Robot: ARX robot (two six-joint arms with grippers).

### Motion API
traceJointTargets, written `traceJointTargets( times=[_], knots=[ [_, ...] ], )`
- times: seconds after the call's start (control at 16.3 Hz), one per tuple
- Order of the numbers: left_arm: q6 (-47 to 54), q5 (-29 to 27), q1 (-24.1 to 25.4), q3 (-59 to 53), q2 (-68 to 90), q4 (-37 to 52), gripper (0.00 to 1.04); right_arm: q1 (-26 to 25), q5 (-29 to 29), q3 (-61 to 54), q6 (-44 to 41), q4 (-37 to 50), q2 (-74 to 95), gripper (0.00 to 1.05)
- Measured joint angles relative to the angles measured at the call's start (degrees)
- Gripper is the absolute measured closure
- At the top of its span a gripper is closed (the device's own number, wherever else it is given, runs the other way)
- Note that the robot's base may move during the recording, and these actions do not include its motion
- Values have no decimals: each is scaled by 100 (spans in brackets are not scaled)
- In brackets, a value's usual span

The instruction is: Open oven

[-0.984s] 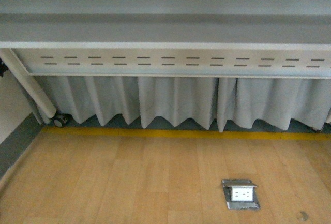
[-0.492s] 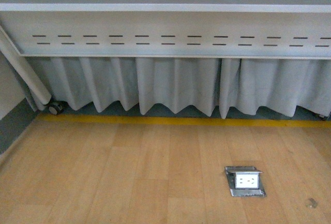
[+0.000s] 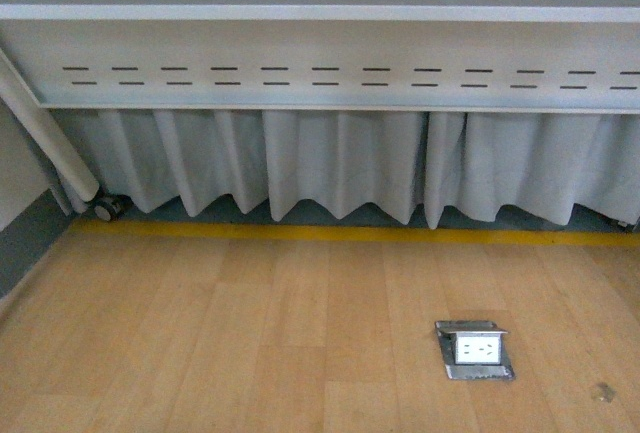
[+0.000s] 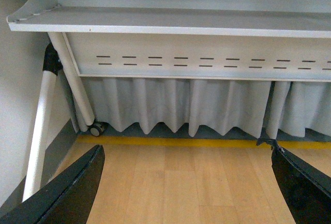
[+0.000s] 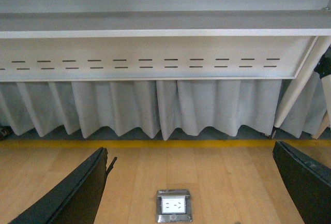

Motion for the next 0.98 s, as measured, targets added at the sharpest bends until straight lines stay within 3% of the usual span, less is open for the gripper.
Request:
traceJointTargets(
  times=[0.98],
  knots=[
    [0,0,0,0,0,0,7,0,0,0,0,0,0,6]
  ],
)
